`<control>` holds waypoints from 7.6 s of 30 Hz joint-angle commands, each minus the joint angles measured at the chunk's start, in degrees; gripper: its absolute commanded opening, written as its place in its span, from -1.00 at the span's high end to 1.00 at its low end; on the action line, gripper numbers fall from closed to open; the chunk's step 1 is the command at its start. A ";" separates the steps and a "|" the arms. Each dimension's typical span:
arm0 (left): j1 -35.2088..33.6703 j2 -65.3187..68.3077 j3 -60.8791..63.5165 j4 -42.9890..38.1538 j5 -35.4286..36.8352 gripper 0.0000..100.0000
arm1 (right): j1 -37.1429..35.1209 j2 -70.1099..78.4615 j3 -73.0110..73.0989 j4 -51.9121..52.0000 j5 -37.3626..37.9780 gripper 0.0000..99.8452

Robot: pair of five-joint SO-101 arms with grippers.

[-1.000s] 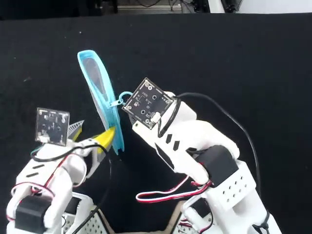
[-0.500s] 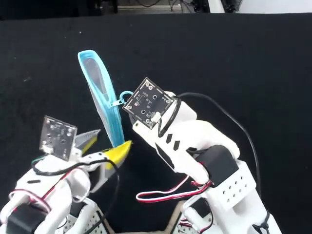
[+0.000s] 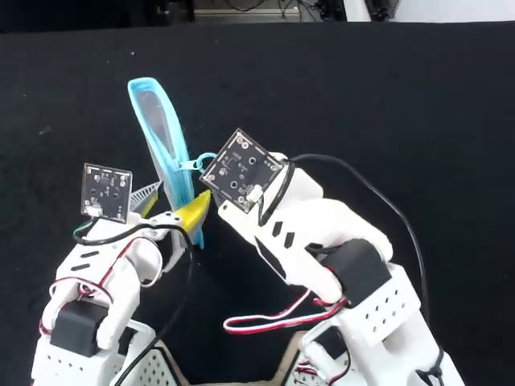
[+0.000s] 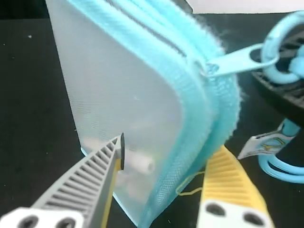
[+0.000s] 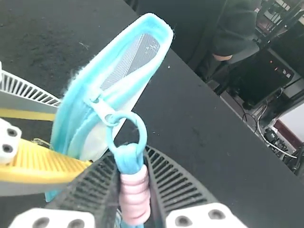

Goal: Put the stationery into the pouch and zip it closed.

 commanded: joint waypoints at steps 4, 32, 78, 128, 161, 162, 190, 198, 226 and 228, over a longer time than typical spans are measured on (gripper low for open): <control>-0.92 -0.44 -0.57 -1.41 0.44 0.49 | -0.44 -0.04 -1.01 -1.41 -0.18 0.98; 6.73 -14.42 2.95 2.73 -7.03 0.93 | 1.67 -4.97 3.21 -12.04 -0.26 0.98; 6.81 -14.33 2.95 3.87 -6.77 0.94 | 28.13 42.68 -18.33 -30.24 -0.26 0.98; 0.13 -14.42 2.33 2.46 -10.64 0.94 | 15.65 5.93 -12.88 9.58 -0.18 0.57; -12.79 37.63 -20.62 -32.79 -16.88 0.94 | 23.38 -55.78 65.10 -9.49 -8.09 0.94; -13.23 40.88 -23.52 -32.79 -16.97 0.94 | 23.38 -55.78 65.10 -9.49 -8.09 0.94; -0.31 65.41 -41.10 -14.59 -9.32 0.57 | 23.38 -55.78 65.19 -8.70 -7.91 0.94; -5.41 65.41 -46.37 -3.43 -9.32 0.57 | 23.38 -55.78 65.19 -8.70 -8.18 0.94; -21.76 14.24 12.79 -2.20 -16.88 0.94 | 24.18 -56.13 56.66 8.00 -8.35 0.94; -21.58 9.41 16.04 -2.20 -16.62 0.94 | 26.81 -56.13 56.57 11.78 -8.35 0.94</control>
